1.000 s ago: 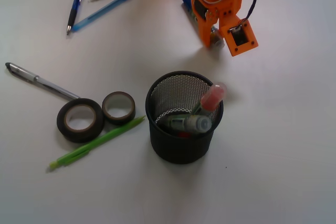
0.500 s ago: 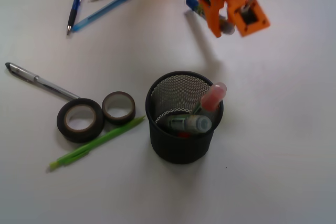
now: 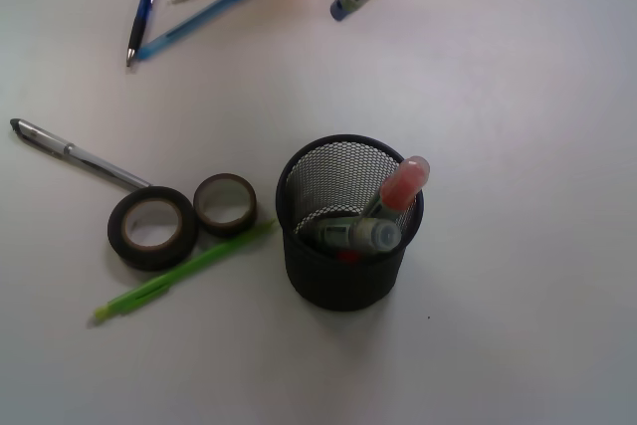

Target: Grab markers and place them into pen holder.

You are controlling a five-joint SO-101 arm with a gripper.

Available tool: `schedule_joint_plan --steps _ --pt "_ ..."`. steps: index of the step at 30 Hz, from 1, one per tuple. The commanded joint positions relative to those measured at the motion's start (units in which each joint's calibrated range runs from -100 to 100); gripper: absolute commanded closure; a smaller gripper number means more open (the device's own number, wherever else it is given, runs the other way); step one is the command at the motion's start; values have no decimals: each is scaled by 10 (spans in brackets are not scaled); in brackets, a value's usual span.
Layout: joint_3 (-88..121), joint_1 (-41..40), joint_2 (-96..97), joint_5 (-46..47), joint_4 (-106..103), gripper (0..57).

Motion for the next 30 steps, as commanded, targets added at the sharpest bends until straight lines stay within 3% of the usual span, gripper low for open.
schedule_joint_plan --steps 1,9,18,27,29,30 --pt "-5 9 -22 10 -144 571" --pt "-11 51 26 6 -357 571" --pt "-14 63 251 -41 -622 571" --pt "-64 63 344 -48 -654 569" --pt "-57 64 345 -44 -654 531" --pt "-49 65 343 -39 -654 482"
